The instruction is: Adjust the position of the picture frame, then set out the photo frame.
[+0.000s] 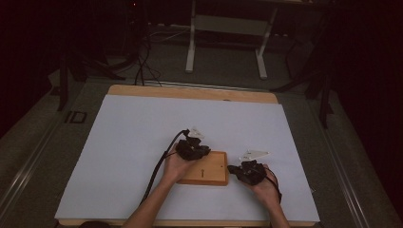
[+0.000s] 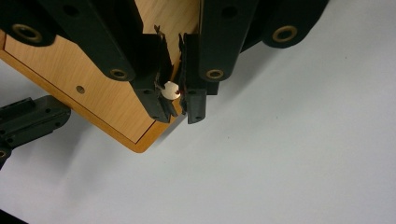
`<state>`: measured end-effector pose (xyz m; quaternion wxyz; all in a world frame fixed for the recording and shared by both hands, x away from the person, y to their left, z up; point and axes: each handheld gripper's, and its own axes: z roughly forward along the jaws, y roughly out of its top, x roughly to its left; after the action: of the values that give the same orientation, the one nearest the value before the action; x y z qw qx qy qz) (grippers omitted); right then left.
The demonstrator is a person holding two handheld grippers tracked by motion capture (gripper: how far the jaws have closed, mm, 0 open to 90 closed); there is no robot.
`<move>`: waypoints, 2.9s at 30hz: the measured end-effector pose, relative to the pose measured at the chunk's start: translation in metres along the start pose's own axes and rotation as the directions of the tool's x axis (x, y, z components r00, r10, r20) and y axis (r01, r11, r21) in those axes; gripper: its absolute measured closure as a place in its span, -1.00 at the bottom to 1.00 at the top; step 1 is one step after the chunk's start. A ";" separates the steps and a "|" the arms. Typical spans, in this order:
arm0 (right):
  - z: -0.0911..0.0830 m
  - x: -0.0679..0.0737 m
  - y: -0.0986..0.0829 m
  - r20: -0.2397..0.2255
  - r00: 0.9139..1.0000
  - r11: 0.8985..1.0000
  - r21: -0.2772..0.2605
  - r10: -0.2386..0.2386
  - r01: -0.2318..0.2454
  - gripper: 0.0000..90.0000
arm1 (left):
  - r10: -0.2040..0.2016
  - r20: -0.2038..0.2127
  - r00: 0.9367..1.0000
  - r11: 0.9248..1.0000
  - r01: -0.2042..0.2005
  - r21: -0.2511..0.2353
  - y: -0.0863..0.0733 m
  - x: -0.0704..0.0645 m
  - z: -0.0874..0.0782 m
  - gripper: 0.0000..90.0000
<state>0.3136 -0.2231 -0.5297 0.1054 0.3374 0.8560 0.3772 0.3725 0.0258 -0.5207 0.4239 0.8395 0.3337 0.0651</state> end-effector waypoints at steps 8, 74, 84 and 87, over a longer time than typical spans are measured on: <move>0.000 -0.001 0.000 0.005 1.000 1.000 -0.001 0.001 -0.001 1.00 | -0.011 0.012 1.000 1.000 0.011 0.001 -0.002 0.002 -0.002 0.72; -0.004 -0.005 0.007 0.038 0.999 0.996 -0.092 -0.011 0.015 0.31 | -0.100 -0.071 0.993 0.989 0.091 -0.118 -0.059 0.015 -0.088 0.28; 0.001 -0.001 0.029 0.011 0.997 0.994 -0.082 -0.075 0.075 0.35 | -0.107 -0.067 0.992 0.991 0.101 -0.092 -0.073 0.010 -0.090 0.28; 0.003 0.000 0.034 -0.002 0.997 0.993 -0.084 -0.081 0.081 0.35 | -0.109 -0.071 0.992 0.991 0.102 -0.089 -0.077 0.009 -0.091 0.27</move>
<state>0.3322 -0.2046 -0.5075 0.1325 0.2968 0.8527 0.4090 0.3046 0.1239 -0.5230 0.4492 0.7988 0.3903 0.0885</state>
